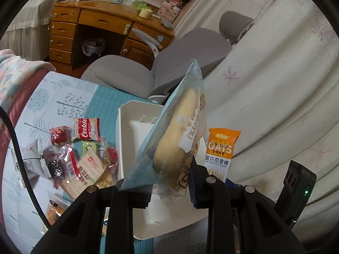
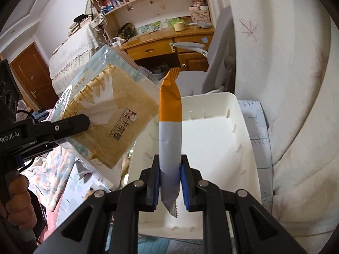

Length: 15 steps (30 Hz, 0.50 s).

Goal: Organize snacks
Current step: 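Lift the bread bag with the left tool while the right tool carries the oat bar over the white tray, then open the left tool over the tray while the right tool releases the oat bar into it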

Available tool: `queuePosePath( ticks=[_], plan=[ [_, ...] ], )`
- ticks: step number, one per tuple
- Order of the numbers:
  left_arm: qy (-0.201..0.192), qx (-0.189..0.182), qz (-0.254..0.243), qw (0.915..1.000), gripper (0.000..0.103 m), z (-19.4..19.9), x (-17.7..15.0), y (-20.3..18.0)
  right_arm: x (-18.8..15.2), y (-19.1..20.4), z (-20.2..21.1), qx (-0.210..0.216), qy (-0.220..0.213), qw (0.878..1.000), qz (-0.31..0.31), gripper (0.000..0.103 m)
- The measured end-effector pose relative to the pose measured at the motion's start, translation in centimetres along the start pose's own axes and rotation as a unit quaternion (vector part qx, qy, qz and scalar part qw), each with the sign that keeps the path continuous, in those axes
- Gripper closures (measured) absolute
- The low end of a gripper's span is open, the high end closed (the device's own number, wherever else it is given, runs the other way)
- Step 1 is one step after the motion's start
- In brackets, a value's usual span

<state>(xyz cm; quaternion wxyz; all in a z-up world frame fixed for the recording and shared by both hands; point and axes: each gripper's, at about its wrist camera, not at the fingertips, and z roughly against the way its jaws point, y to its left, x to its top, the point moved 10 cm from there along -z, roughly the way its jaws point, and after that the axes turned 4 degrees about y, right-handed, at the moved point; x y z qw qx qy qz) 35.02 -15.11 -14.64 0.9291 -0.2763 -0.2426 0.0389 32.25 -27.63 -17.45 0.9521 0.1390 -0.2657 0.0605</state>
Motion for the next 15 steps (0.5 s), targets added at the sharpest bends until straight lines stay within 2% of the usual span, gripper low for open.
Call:
queuePosePath(
  ticks=[3, 6, 7, 8, 9, 10, 11, 15],
  plan=[
    [0.008, 0.002, -0.002, 1.0, 0.076, -0.8, -0.3, -0.6, -0.1, -0.6, -0.2, 0.001, 0.002, 1.0, -0.009, 0.085],
    [0.015, 0.002, -0.003, 0.9999, 0.063, -1.2, -0.3, -1.0, -0.3, -1.0, -0.5, 0.0, 0.01, 1.0, -0.017, 0.084],
    [0.017, 0.002, -0.006, 0.9998, 0.053, -1.2, -0.4, -1.2, -0.4, -1.2, -0.6, 0.0, 0.015, 1.0, -0.021, 0.08],
    [0.016, 0.002, -0.01, 0.9998, 0.048, -1.1, -0.4, -1.3, -0.5, -1.4, -0.8, -0.001, 0.021, 0.999, -0.026, 0.069],
    [0.014, 0.006, -0.015, 0.9998, 0.041, -0.9, -0.5, -1.5, -0.7, -1.5, -0.9, 0.0, 0.026, 0.999, -0.034, 0.062],
    [0.013, 0.01, -0.019, 0.9997, 0.04, -0.8, -0.4, -1.6, -0.8, -1.6, -0.9, 0.002, 0.027, 0.999, -0.041, 0.051],
    [0.013, 0.015, -0.022, 0.9996, 0.039, -0.7, -0.4, -1.6, -0.8, -1.8, -0.8, 0.003, 0.026, 0.999, -0.048, 0.046],
    [0.021, 0.027, -0.02, 0.9992, 0.038, -0.4, -0.7, -1.3, -0.9, -2.1, -0.7, 0.003, 0.029, 0.998, -0.062, 0.046]
  ],
)
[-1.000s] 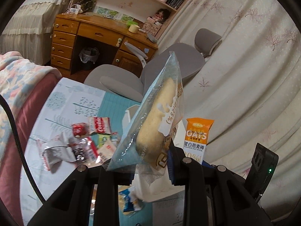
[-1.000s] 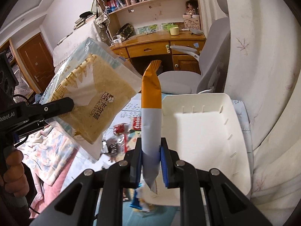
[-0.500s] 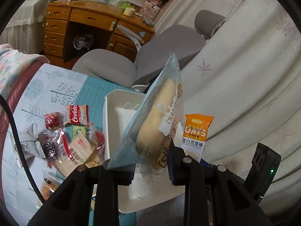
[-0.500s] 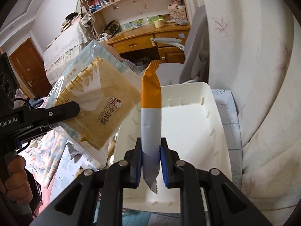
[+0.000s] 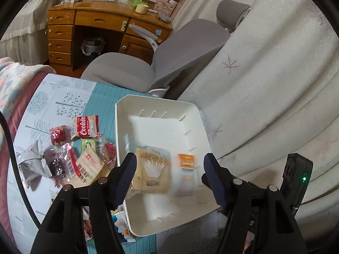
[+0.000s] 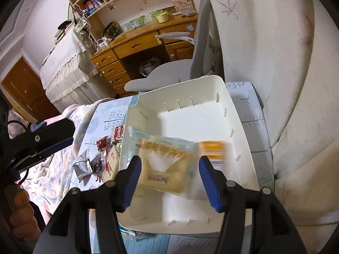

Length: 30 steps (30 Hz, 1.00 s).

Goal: Organize snacks
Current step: 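Open the left tool over the tray while the right tool releases the oat bar into it, then move both tools back from the tray toward the snack pile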

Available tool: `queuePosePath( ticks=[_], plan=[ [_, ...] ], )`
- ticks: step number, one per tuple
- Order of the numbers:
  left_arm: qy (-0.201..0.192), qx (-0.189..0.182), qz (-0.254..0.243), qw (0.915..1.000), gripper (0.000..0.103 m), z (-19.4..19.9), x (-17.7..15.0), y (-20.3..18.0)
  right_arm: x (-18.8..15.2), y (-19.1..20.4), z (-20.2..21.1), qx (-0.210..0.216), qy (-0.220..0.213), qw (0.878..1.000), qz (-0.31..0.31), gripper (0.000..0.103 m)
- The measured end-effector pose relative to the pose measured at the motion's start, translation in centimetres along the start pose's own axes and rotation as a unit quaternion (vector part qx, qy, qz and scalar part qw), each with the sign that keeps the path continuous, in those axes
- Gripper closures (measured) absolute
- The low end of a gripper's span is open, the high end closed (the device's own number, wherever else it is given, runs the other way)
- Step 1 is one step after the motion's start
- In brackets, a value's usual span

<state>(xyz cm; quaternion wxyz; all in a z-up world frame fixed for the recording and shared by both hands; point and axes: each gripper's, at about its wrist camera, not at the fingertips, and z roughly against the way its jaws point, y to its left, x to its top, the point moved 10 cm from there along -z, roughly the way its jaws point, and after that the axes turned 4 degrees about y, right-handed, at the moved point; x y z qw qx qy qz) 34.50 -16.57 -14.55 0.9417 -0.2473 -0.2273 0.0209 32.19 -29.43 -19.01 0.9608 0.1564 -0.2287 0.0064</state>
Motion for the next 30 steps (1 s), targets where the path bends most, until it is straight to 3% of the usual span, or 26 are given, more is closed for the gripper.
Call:
queuePosePath(
  ticks=[16, 30],
  plan=[
    [0.009, 0.031, 0.04, 0.9987, 0.038, 4.0, -3.9, 5.0, -2.8, 2.3, 0.1, 0.029, 0.019, 0.998, -0.044, 0.046],
    [0.041, 0.04, 0.053, 0.997, 0.038, 8.0, -8.1, 11.0, -9.0, 9.1, -1.3, 0.037, 0.063, 0.996, -0.059, 0.046]
  ],
)
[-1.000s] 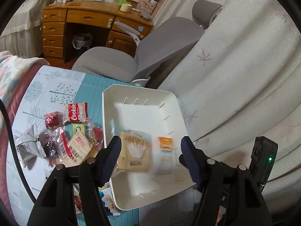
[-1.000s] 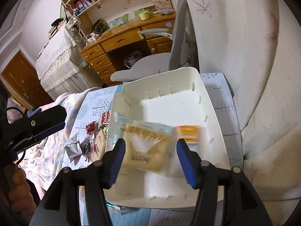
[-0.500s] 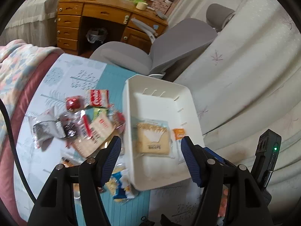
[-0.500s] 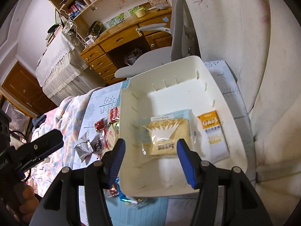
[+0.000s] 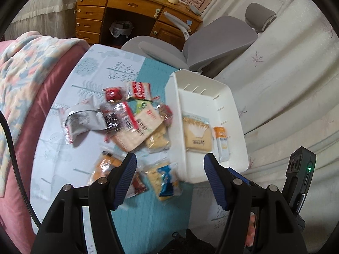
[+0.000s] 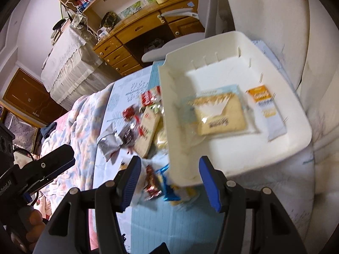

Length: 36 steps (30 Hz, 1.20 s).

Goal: Organize snacks
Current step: 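Move both tools back from the tray toward the snack pile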

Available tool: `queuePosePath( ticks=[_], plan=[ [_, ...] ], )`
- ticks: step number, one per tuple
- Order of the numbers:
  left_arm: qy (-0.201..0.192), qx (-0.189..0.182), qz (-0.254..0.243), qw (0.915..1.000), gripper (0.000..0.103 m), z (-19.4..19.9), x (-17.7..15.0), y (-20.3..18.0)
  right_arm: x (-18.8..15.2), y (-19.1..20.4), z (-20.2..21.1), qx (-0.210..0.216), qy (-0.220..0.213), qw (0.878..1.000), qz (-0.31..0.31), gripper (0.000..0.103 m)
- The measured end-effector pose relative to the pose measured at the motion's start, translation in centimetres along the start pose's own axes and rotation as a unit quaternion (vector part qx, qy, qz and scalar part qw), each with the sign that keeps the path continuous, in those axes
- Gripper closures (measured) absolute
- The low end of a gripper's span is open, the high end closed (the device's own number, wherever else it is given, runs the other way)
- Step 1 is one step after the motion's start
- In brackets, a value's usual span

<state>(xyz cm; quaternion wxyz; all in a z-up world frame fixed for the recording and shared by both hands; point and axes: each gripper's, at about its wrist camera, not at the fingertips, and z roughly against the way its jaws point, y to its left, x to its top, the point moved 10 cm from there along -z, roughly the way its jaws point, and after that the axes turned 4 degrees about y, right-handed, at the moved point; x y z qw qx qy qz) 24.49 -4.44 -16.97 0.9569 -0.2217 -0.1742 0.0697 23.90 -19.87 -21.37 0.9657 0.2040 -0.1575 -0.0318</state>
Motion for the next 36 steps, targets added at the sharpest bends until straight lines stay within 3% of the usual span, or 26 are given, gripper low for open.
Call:
queuePosePath(
  ticks=[8, 16, 28, 36],
  plan=[
    [0.026, 0.004, -0.027, 0.9993, 0.038, 2.3, -1.1, 4.6, -3.5, 2.8, -1.3, -0.018, 0.001, 0.999, -0.043, 0.046],
    [0.052, 0.009, -0.093, 0.9943, 0.037, 3.9, -1.7, 8.0, -6.9, 4.9, -2.3, -0.035, -0.016, 0.994, -0.098, 0.046],
    [0.082, 0.004, -0.178, 0.9807, 0.027, 4.4, -1.9, 10.8, -11.4, 6.1, -2.9, -0.048, -0.046, 0.982, -0.176, 0.046],
    [0.132, 0.008, -0.216, 0.9673, 0.022, 2.0, -3.7, 10.8, -13.8, 5.7, -2.7, -0.047, -0.065, 0.975, -0.207, 0.045]
  ],
)
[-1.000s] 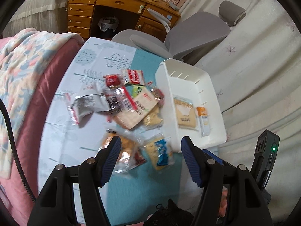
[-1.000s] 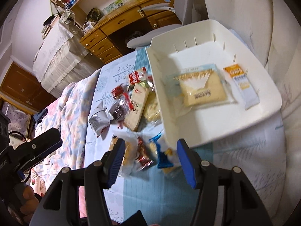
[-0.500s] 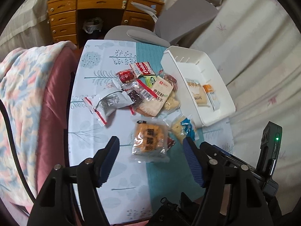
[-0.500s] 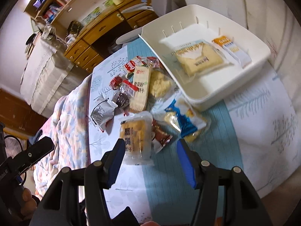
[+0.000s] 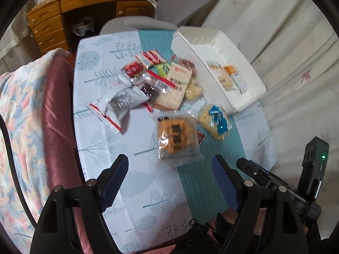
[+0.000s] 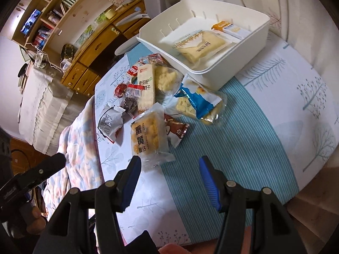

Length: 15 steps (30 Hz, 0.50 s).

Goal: Organize snacks
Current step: 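Move both tools back from the tray toward the snack pile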

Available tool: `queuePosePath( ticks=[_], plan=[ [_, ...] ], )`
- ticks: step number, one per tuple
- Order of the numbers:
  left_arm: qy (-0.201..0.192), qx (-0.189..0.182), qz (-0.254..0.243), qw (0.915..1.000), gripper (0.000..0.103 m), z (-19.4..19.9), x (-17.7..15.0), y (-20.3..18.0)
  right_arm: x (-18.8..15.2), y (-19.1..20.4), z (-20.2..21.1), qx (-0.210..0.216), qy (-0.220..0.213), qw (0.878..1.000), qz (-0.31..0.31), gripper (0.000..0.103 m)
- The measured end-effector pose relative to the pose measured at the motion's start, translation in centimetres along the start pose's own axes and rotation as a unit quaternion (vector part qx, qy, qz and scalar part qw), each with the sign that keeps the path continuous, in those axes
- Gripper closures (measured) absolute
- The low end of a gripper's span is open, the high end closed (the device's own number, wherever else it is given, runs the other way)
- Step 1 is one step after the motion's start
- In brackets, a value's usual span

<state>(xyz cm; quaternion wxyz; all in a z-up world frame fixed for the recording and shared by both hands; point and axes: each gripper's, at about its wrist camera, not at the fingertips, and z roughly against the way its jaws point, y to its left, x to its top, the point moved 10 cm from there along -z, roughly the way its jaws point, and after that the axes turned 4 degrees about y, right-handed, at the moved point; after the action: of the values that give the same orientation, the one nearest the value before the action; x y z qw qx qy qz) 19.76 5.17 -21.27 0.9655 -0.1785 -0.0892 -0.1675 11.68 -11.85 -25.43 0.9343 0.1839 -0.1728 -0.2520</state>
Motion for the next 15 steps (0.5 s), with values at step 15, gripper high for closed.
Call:
queuePosePath(
  ticks=[15],
  plan=[
    [0.097, 0.012, -0.025, 0.995, 0.013, -7.0, 0.6, -2.6, 3.3, -2.9, -0.9, -0.035, -0.071, 0.997, 0.026, 0.029]
  ],
)
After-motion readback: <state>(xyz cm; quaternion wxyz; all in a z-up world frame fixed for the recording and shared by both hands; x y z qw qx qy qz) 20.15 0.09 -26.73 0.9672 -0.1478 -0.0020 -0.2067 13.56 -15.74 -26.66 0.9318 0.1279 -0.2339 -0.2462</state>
